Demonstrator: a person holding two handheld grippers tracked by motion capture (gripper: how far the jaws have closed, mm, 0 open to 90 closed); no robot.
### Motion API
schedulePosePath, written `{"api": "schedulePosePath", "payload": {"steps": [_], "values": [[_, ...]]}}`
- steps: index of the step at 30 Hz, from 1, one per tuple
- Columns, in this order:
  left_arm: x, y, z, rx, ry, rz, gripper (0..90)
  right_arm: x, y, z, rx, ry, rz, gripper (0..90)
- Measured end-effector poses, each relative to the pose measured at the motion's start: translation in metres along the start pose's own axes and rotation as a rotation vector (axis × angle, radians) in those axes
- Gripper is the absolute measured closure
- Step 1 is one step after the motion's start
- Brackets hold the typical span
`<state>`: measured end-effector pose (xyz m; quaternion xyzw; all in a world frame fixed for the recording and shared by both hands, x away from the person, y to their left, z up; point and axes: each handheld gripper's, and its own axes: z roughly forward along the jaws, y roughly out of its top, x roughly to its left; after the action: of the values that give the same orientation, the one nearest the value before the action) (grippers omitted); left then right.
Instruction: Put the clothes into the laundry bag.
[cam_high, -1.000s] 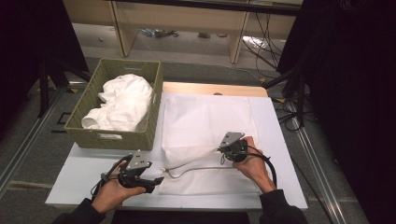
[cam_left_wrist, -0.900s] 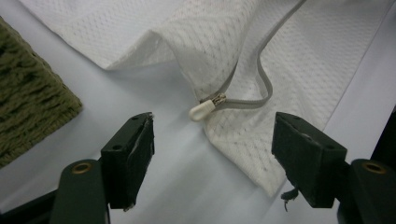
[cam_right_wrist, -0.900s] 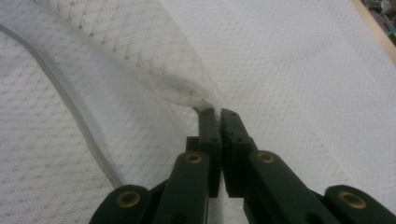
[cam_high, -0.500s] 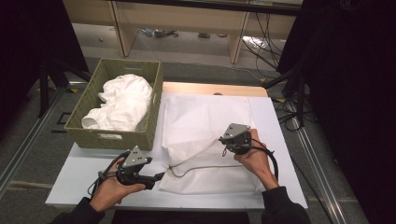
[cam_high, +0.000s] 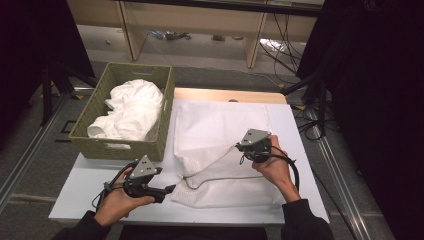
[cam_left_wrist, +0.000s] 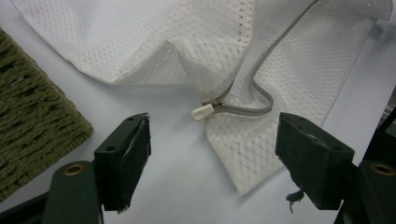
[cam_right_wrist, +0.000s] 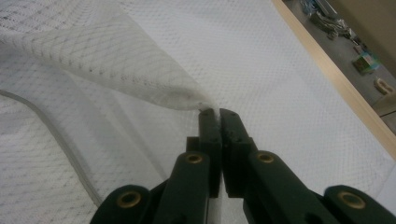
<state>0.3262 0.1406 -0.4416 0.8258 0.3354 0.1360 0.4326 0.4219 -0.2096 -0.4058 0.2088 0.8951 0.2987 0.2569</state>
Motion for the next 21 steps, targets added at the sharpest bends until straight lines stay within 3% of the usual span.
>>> {"api": "schedulePosePath", "payload": {"steps": [6, 11, 13, 16, 19, 20, 21], "values": [[-0.001, 0.008, 0.001, -0.019, -0.008, -0.011, 26.3, -0.001, 0.000, -0.002, -0.002, -0.005, 0.006, 89.5], [0.009, 0.030, -0.014, -0.068, -0.015, -0.012, 25.7, -0.003, 0.002, -0.005, -0.003, -0.011, 0.004, 89.5], [0.015, 0.041, -0.021, -0.054, 0.002, 0.007, 23.4, -0.003, 0.004, -0.005, -0.009, -0.017, 0.007, 89.5], [0.023, 0.052, -0.025, -0.079, 0.035, 0.021, 23.4, -0.002, 0.006, -0.005, -0.014, -0.013, -0.011, 89.5], [0.048, 0.075, -0.034, -0.066, 0.111, 0.052, 23.4, -0.001, 0.006, -0.004, -0.007, -0.010, 0.001, 89.5], [0.054, 0.078, -0.034, -0.070, 0.132, 0.045, 23.3, -0.002, 0.006, -0.004, -0.006, -0.004, -0.014, 89.5], [0.054, 0.078, -0.034, -0.070, 0.132, 0.045, 23.2, -0.001, 0.006, -0.004, -0.003, -0.003, 0.003, 89.5]]}}
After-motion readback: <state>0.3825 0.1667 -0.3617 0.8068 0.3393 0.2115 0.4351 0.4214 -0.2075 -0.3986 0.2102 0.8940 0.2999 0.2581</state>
